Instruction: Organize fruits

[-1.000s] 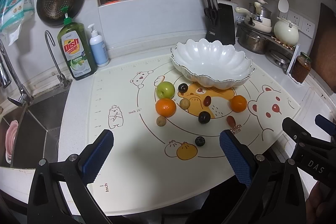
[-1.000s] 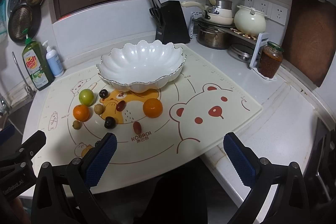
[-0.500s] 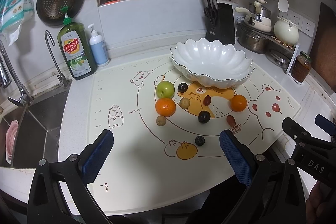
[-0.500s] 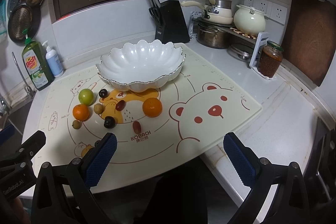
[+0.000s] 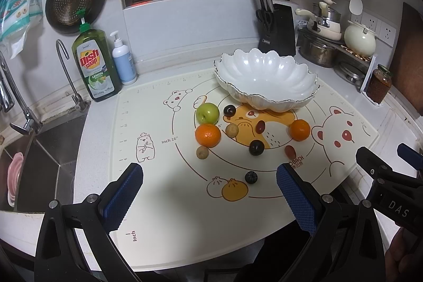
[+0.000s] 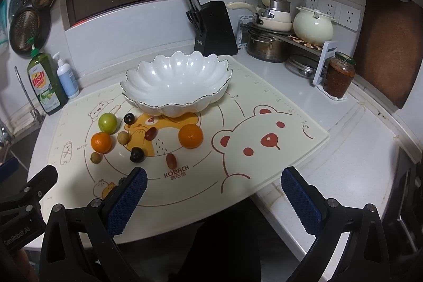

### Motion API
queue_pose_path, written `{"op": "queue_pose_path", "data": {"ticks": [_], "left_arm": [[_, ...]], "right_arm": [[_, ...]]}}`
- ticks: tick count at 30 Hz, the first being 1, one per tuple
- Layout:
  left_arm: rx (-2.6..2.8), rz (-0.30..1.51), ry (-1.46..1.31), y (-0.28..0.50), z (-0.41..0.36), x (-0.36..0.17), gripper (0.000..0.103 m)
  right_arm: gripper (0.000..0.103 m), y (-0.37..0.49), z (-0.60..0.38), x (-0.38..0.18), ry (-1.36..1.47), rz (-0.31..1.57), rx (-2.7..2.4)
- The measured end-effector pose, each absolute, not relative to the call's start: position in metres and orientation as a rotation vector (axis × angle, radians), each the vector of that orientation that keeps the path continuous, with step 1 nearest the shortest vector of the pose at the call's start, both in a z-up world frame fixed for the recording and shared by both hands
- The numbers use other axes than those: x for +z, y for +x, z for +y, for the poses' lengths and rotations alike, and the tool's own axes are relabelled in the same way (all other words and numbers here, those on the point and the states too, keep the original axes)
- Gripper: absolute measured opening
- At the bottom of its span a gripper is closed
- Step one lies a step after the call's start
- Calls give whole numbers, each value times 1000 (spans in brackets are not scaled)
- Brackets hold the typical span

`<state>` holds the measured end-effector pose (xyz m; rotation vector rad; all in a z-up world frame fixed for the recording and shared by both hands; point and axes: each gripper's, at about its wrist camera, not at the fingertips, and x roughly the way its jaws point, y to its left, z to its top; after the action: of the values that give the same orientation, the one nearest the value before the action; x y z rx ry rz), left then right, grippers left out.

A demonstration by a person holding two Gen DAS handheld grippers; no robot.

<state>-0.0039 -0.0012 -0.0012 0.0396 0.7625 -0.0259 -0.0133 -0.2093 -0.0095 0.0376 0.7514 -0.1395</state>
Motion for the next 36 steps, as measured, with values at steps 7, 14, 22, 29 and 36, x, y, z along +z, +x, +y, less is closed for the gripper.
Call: {"op": "queue_pose_path", "data": {"ticks": [7, 14, 22, 29, 36], "left_arm": [[-28, 762, 40, -4, -2, -1, 103], [-28, 762, 47, -4, -3, 2, 103], [-29, 762, 47, -4, -3, 2, 103], [-28, 762, 50, -2, -4, 4, 103], [-27, 758, 50, -2, -5, 4, 103]], "right_arm": [[103, -13, -210, -9, 38, 750, -140], [103, -13, -210, -9, 38, 749, -140], [103, -14, -211, -9, 41, 750, -139], [103, -14, -212, -8, 42, 749, -138], [103, -13, -212, -9, 44, 751, -136]]}}
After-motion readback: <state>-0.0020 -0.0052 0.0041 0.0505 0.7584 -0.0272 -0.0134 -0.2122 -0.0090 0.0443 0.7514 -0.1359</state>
